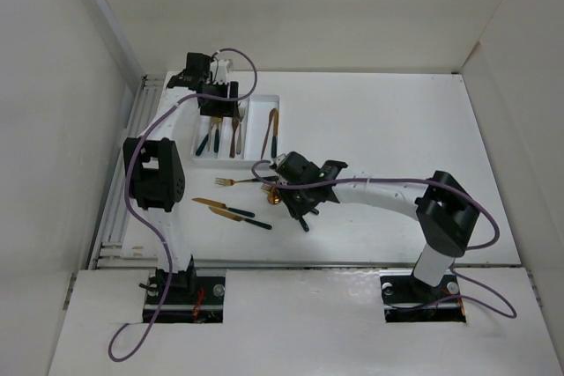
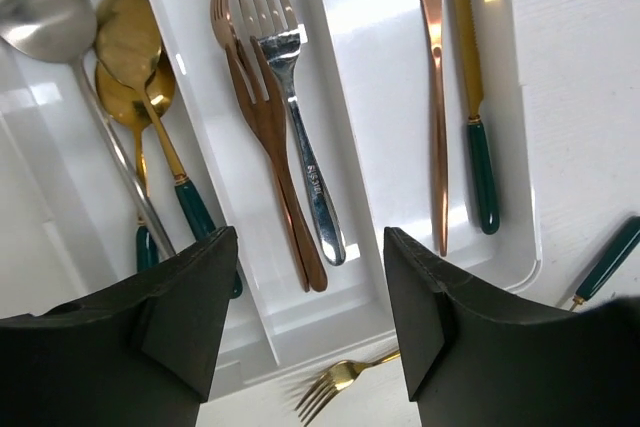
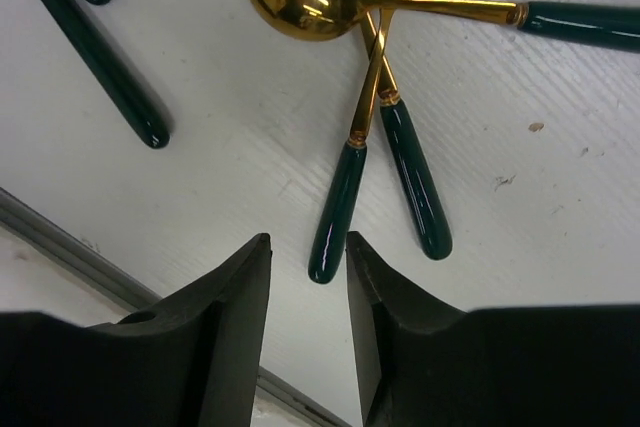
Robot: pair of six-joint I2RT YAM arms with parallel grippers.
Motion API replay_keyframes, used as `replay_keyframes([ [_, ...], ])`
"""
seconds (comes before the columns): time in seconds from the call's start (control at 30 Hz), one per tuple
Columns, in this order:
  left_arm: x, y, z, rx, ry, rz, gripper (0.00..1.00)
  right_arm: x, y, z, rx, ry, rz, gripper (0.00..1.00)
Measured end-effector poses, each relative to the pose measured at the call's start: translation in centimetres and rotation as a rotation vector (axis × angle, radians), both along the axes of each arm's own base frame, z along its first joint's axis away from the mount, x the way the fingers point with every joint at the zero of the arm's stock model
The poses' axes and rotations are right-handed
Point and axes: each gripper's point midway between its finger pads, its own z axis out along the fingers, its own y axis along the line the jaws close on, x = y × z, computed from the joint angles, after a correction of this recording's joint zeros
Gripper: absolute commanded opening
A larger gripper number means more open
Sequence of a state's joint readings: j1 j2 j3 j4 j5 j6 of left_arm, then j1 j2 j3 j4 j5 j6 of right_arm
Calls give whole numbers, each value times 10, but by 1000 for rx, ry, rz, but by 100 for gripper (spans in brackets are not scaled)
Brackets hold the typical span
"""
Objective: Sort the eating utensils into containers
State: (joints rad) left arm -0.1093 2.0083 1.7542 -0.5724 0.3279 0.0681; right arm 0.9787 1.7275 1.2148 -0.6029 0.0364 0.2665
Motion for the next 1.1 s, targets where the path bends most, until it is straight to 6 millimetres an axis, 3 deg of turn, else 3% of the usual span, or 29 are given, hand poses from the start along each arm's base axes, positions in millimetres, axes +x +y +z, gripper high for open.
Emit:
replay_keyframes([
  [0.17, 0, 2, 19, 5, -43, 1, 58, 3, 1, -8, -12, -1, -26, 42],
  [0.57, -3, 3, 15, 11, -32, 3, 58, 18, 7, -42, -88, 4, -86, 46],
  [0.63, -3, 3, 14, 12, -31, 4, 58, 23, 10, -42, -90, -8, -97, 38],
  [0.7, -3, 3, 14, 12, -31, 4, 58, 29, 13, -42, -98, -25, -109, 15],
  [0.77, -4, 3, 13, 13, -29, 4, 58, 35, 15, -41, -99, -40, -125, 0],
  [1.0, -6, 5, 10, 21, -22, 6, 65, 43, 7, -38, -142, -81, -167, 0],
  [1.1, -6, 4, 12, 21, -28, -3, 68, 49, 6, -25, -153, -110, -183, 0],
])
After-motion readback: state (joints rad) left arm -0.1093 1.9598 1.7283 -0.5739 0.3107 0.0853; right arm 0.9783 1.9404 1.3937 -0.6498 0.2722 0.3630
